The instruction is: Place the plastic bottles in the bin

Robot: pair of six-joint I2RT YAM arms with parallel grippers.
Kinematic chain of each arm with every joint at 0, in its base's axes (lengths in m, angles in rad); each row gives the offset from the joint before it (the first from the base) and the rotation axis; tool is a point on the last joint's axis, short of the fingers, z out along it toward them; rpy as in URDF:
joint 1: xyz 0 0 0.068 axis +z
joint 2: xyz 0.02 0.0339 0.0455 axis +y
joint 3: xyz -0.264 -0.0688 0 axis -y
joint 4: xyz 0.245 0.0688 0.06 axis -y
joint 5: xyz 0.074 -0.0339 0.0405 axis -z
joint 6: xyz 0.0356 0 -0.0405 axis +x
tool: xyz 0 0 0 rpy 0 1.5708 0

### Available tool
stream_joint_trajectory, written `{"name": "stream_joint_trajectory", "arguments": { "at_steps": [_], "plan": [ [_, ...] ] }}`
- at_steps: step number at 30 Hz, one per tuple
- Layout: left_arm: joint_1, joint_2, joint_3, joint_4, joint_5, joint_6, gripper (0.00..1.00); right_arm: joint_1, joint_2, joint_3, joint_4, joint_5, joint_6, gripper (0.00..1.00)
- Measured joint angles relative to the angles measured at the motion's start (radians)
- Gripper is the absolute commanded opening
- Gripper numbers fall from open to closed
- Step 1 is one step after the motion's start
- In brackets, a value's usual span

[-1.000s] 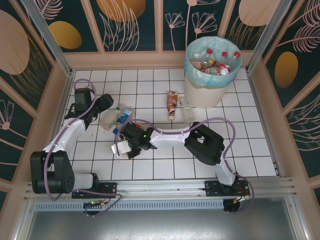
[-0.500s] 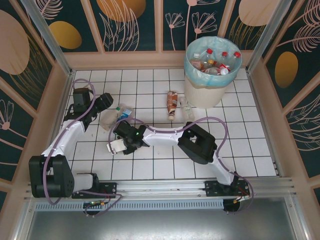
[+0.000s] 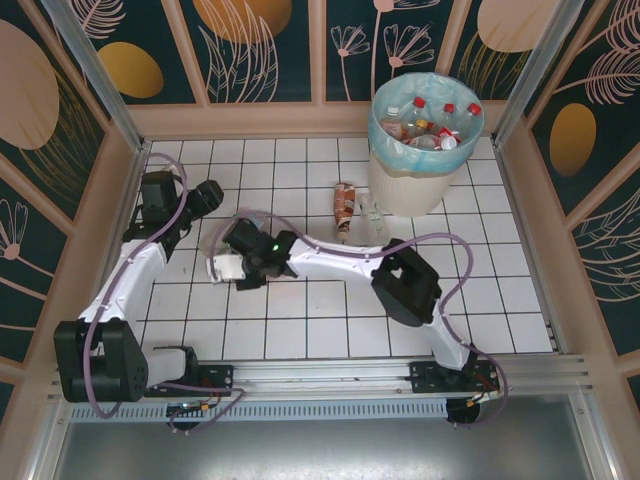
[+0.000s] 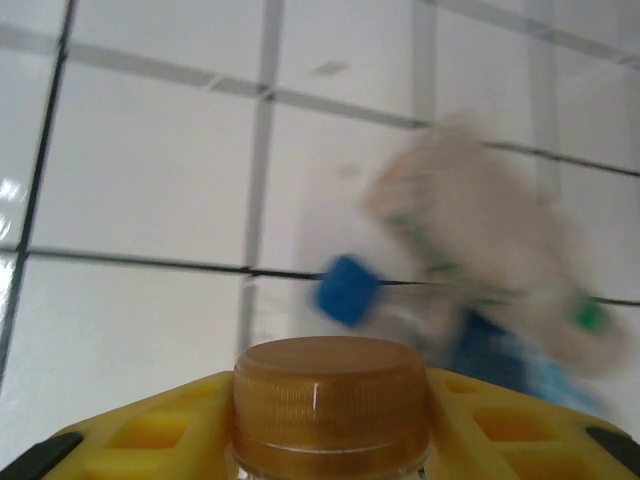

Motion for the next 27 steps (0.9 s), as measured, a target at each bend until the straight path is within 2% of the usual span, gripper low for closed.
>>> {"name": "stream_joint_trajectory", "arguments": {
  "at_steps": [2, 4, 8, 12, 19, 23, 27],
  "plan": [
    [-0.012, -0.003, 0.055, 0.001, 0.000, 0.002, 0.68, -0.068, -0.086, 0.011, 0.037, 0.000, 0.052, 0.29],
    [-0.061, -0.002, 0.117, -0.001, -0.020, 0.021, 0.68, -0.156, -0.175, 0.042, 0.094, 0.019, 0.098, 0.29],
    [-0.240, 0.021, 0.245, 0.020, -0.034, 0.061, 0.67, -0.338, -0.314, 0.099, 0.251, 0.098, 0.160, 0.29],
    [-0.399, 0.066, 0.332, 0.062, -0.031, 0.121, 0.67, -0.493, -0.380, 0.114, 0.415, 0.201, 0.207, 0.29],
    [-0.559, 0.169, 0.425, 0.062, -0.023, 0.233, 0.68, -0.666, -0.290, 0.122, 0.546, 0.315, 0.264, 0.31],
    [-0.588, 0.197, 0.441, 0.043, -0.019, 0.261, 0.68, -0.718, -0.184, 0.134, 0.553, 0.343, 0.300, 0.35],
    [-0.591, 0.202, 0.441, 0.026, -0.023, 0.270, 0.69, -0.757, -0.111, 0.134, 0.541, 0.344, 0.357, 0.45]
  ]
}}
